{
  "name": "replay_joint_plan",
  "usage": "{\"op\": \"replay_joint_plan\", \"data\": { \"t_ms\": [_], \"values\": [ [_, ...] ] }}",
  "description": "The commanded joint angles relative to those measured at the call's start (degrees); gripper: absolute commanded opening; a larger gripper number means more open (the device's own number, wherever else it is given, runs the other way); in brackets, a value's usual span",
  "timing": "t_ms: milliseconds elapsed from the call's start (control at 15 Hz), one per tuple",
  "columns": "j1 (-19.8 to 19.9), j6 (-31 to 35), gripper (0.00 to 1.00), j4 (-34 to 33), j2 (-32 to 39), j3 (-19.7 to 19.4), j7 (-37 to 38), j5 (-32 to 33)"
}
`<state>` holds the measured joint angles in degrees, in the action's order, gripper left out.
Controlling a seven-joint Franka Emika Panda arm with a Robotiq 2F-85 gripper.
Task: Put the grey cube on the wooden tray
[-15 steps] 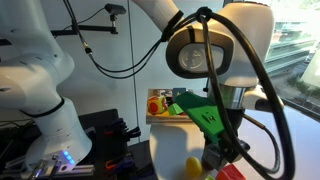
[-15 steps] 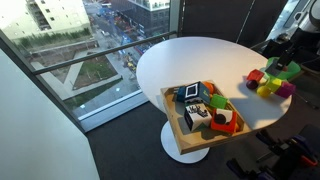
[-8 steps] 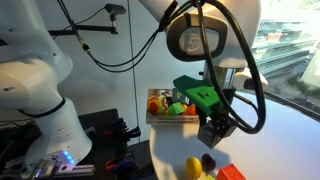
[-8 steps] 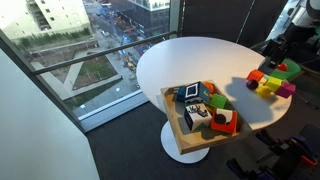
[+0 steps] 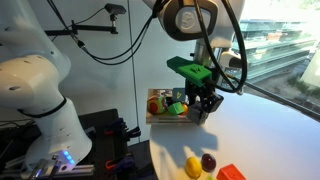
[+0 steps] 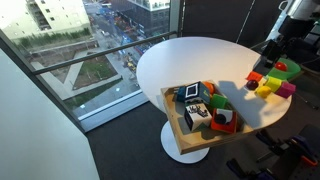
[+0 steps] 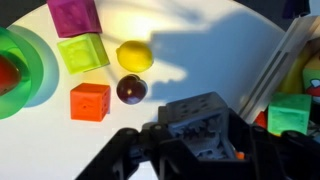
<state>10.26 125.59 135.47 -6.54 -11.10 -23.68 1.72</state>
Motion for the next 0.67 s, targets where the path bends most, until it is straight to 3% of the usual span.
{"op": "replay_joint_plan", "data": {
  "t_ms": [0, 467, 533, 600],
  "values": [
    [-1.72, -3.55, 0.32, 1.45, -4.13, 1.20, 1.74, -0.78],
    [-3.51, -6.69, 0.32, 2.83, -7.61, 2.00, 2.99, -0.83],
    [-3.58, -5.17, 0.57, 2.11, -5.44, 1.92, 2.24, -0.19],
    [-3.59, -5.45, 0.57, 2.28, -5.80, 1.90, 2.24, -0.18]
  ]
}}
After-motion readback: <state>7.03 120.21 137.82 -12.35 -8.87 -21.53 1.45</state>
